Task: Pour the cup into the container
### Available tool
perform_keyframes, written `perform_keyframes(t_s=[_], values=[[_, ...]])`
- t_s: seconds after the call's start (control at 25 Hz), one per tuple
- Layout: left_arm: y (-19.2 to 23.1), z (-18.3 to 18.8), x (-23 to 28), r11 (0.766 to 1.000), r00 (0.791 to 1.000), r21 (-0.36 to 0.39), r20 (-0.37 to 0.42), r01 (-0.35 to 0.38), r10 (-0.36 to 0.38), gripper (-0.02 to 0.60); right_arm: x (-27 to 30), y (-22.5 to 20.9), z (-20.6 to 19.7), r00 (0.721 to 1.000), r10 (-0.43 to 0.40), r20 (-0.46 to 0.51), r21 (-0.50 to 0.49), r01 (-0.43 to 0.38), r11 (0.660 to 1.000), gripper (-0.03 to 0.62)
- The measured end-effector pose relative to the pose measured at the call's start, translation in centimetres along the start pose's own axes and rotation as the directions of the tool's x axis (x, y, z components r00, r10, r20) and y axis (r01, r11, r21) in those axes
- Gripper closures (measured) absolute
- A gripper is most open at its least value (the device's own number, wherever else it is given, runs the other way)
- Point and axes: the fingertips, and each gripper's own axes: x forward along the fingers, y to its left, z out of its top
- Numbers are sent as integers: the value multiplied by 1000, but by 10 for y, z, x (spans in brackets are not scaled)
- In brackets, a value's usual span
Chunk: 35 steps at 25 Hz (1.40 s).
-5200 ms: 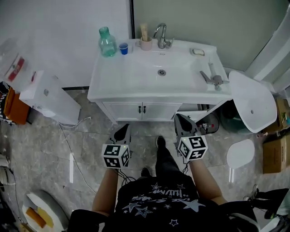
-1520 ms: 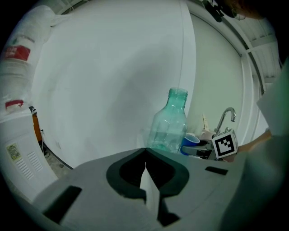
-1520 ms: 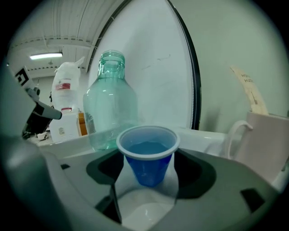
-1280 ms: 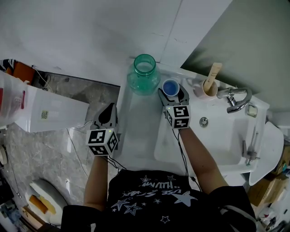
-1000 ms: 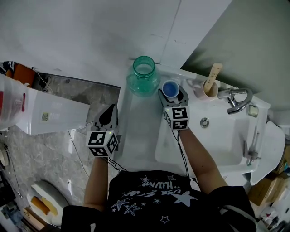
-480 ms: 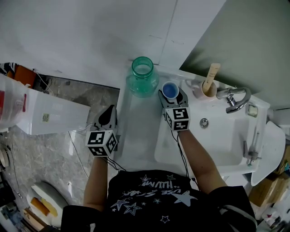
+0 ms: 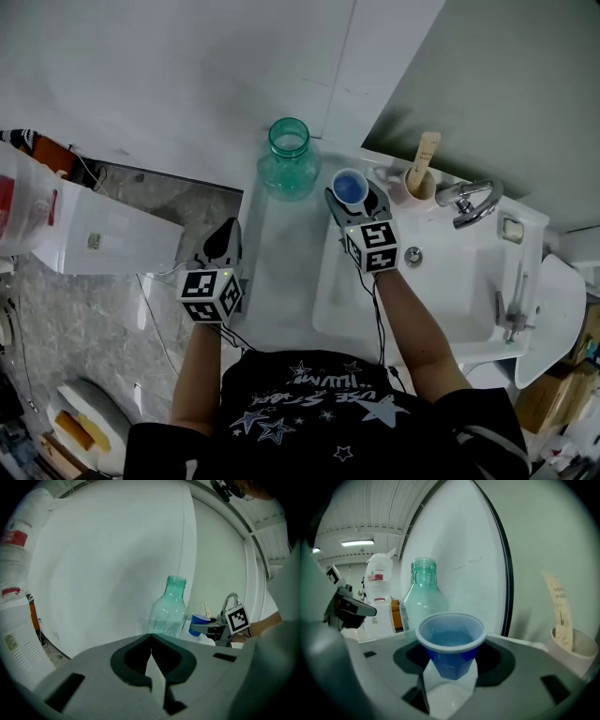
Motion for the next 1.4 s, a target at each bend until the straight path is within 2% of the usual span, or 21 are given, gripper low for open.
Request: perform_keyframes(t_s=[0.52,0.92,1.4], values=[[-10,22,-15,1000,999,20,43,6,-7,571,-33,26,51,992,123,22,-56,-121,991,333],[-16,39,-18,999,998,29,62,24,-26,570,-45,30,104,985,168,34,-44,-167,985,336],[-16,61,-24,999,995,27,91,29,-31,570,-44,39,147,971,238,-32,-100,-240,966,336]])
